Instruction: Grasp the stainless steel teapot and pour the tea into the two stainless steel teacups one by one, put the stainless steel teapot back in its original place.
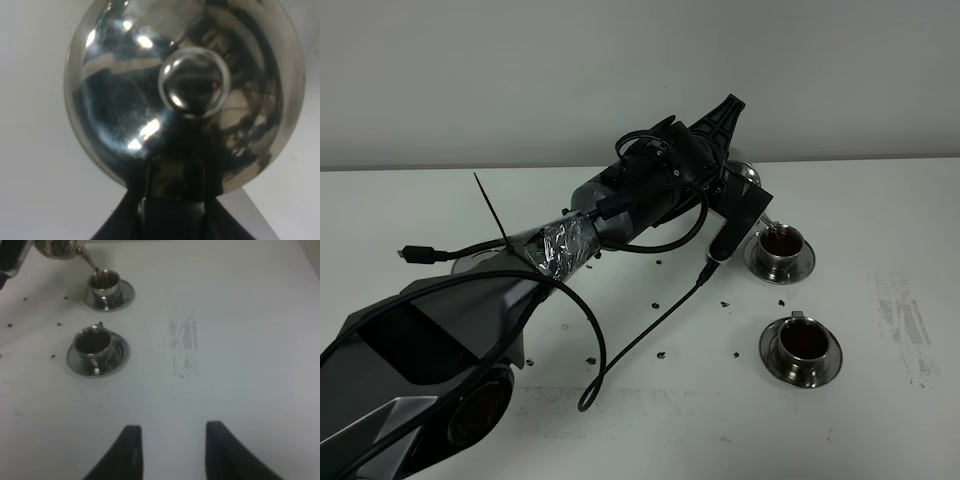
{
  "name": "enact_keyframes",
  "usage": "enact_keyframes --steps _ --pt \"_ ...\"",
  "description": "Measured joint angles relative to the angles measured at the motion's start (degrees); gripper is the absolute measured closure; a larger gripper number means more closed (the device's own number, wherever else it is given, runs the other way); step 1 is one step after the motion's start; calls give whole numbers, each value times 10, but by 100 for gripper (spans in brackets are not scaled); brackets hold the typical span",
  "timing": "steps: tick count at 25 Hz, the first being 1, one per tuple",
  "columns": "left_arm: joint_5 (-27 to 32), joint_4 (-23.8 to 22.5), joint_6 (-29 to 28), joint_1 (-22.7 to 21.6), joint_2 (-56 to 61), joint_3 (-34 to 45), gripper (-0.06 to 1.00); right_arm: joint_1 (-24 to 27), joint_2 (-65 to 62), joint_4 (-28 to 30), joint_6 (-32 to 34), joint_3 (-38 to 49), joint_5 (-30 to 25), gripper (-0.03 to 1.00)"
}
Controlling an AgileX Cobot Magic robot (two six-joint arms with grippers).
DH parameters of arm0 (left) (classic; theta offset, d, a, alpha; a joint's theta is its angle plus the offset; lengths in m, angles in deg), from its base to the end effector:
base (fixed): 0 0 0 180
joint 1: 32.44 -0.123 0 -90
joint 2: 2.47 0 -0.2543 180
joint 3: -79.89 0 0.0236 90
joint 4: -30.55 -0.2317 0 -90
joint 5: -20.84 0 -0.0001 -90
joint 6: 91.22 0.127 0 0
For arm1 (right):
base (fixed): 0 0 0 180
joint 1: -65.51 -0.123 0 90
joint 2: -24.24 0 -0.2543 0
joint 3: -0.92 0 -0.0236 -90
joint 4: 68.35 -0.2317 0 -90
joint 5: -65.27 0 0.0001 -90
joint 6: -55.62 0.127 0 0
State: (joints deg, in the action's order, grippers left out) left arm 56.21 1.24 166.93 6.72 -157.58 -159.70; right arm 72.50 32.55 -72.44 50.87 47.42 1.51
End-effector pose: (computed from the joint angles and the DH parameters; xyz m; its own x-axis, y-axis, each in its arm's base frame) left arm 0.4573 -0.3260 0.1574 0.5238 0.7798 0.3430 0.3630 -0.5685 0.7382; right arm 0.0362 0.0038 0.2520 -0.4765 0.0069 -0.8791 0.0413 0.9990 -0.0146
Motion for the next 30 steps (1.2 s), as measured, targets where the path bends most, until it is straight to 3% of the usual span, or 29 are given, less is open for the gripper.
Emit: enact_keyframes --steps 21,30 --pt "7 10 -2 0 0 0 72 0 0 1 0 0 0 67" --pt "15 36 -51 -3 0 0 72 0 0 1 0 0 0 67"
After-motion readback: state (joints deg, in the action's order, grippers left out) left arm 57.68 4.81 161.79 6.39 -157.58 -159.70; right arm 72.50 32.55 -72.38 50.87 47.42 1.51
